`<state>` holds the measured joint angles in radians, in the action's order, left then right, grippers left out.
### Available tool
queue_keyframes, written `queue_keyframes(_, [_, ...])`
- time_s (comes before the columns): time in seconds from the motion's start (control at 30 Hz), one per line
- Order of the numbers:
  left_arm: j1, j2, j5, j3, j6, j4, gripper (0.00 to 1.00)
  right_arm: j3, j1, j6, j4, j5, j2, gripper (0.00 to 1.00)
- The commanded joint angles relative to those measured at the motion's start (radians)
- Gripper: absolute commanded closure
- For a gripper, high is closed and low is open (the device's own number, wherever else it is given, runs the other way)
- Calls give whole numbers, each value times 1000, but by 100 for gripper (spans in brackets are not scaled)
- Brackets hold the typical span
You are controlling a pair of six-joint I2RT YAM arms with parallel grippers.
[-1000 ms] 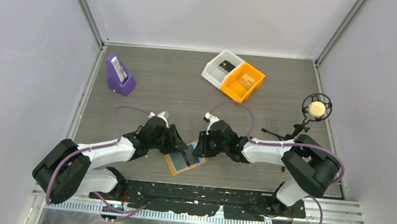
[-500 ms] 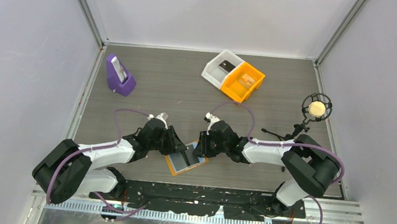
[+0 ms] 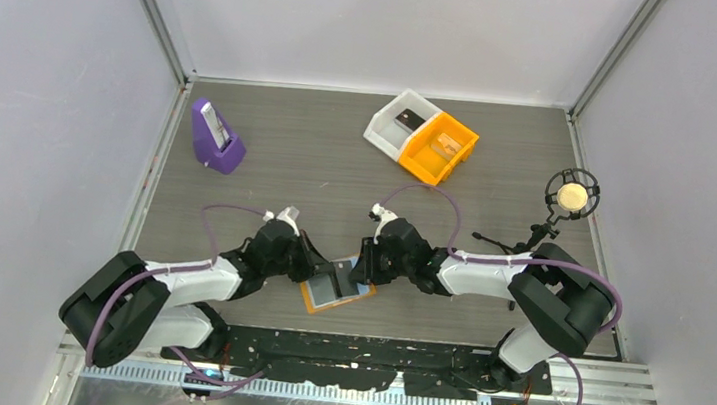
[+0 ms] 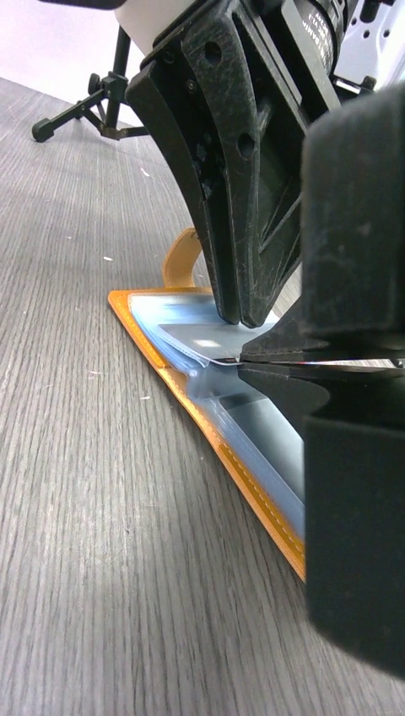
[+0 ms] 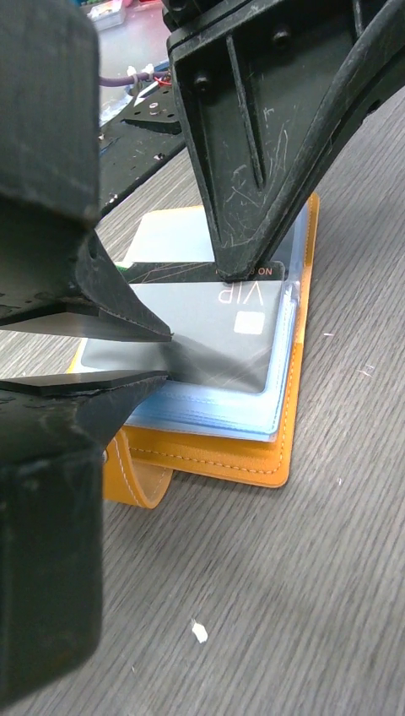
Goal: Take the credit cards out of the card holder
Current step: Remove the credit card from the card holder.
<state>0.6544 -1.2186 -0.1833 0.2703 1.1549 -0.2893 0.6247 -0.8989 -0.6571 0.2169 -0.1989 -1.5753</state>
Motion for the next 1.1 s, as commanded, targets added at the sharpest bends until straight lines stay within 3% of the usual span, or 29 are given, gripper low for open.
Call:
queue_keyframes(0.0, [6, 36, 8, -9, 15, -44, 100, -11, 2, 4, -49, 55, 7, 74])
queue_keyframes(0.27, [7, 137, 118, 11, 1, 203, 100, -13, 12, 3, -73, 91, 9, 74])
queue_keyframes(0.57, [4, 322, 226, 1, 17, 370, 100, 18, 19, 34, -108, 121, 32, 73])
queue_keyframes(0.9, [5, 569, 283, 35, 8, 541, 100, 95, 29, 47, -139, -13, 164, 68])
queue_keyframes(1.07, [5, 672, 264, 19, 10, 501, 100, 83, 33, 39, -71, -88, 260, 60])
